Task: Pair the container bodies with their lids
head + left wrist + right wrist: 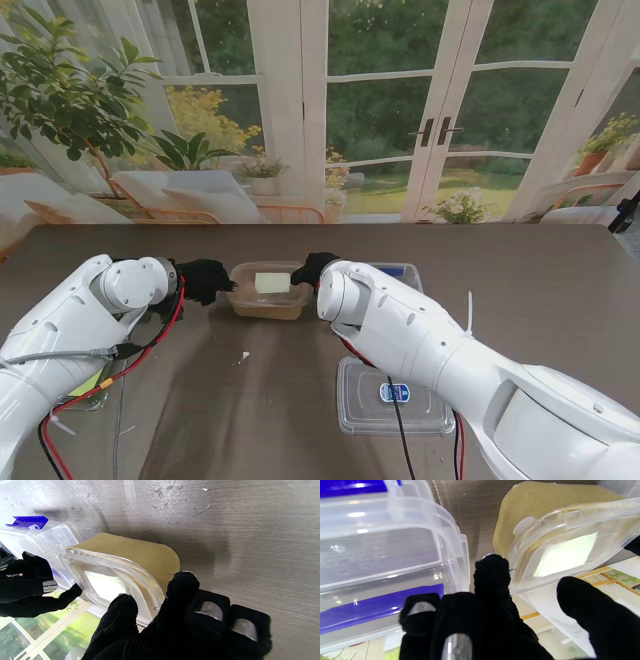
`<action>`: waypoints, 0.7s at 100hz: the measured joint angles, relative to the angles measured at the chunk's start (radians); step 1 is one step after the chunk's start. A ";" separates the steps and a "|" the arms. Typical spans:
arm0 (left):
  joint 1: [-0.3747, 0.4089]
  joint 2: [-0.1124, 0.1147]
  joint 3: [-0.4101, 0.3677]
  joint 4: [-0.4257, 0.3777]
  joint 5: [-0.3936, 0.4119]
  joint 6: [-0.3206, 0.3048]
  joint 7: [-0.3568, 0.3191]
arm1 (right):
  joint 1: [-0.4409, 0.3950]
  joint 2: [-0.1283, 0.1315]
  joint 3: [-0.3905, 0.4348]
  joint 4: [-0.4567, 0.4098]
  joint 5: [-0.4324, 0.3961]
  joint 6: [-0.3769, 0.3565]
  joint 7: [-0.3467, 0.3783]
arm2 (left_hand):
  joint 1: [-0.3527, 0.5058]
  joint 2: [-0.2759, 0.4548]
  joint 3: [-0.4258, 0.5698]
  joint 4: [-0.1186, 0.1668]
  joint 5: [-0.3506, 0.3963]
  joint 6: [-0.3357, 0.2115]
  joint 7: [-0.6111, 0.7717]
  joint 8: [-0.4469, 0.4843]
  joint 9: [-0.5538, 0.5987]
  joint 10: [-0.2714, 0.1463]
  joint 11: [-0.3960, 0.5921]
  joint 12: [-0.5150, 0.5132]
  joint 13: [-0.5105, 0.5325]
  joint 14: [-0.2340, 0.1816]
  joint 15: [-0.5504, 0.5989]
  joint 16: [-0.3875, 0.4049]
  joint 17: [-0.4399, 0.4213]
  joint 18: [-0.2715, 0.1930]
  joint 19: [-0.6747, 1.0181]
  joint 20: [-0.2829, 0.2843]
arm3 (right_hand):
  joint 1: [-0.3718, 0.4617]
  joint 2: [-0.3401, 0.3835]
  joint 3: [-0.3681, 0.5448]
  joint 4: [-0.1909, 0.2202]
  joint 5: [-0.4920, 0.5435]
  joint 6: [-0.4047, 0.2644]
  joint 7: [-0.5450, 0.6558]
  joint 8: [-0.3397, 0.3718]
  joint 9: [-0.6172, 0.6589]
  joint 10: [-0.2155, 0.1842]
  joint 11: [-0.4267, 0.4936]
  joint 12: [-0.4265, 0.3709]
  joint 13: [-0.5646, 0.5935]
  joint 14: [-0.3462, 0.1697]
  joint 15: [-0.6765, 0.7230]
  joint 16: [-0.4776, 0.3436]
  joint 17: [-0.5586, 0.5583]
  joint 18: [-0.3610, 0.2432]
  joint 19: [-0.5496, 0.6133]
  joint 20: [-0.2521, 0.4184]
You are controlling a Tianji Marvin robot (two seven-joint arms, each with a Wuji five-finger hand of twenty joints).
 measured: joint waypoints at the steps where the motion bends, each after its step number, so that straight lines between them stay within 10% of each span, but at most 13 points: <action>1: 0.000 0.000 0.000 0.000 0.000 0.000 0.000 | 0.000 0.000 0.000 0.001 0.000 0.000 0.000 | 0.000 0.000 0.000 0.000 0.000 0.000 0.000 0.000 0.000 0.000 0.000 0.000 0.000 0.000 0.000 0.000 0.000 0.000 0.000 0.000 | 0.000 0.000 0.000 0.000 0.000 0.000 0.000 0.000 0.000 0.000 0.000 0.000 0.000 0.000 0.000 0.000 0.000 0.000 0.000 0.000; 70: 0.009 0.009 -0.014 -0.018 0.014 -0.005 -0.026 | -0.002 0.003 0.017 0.012 -0.008 -0.004 -0.017 | 0.000 0.000 0.000 0.000 -0.002 -0.026 -0.004 0.000 0.000 0.000 0.000 0.000 0.000 0.001 -0.004 0.000 -0.006 0.001 -0.001 0.000 | 0.000 0.000 0.000 0.000 0.017 -0.023 0.007 0.000 0.000 0.000 0.000 -0.001 0.000 0.000 0.000 -0.001 0.000 0.000 0.000 0.000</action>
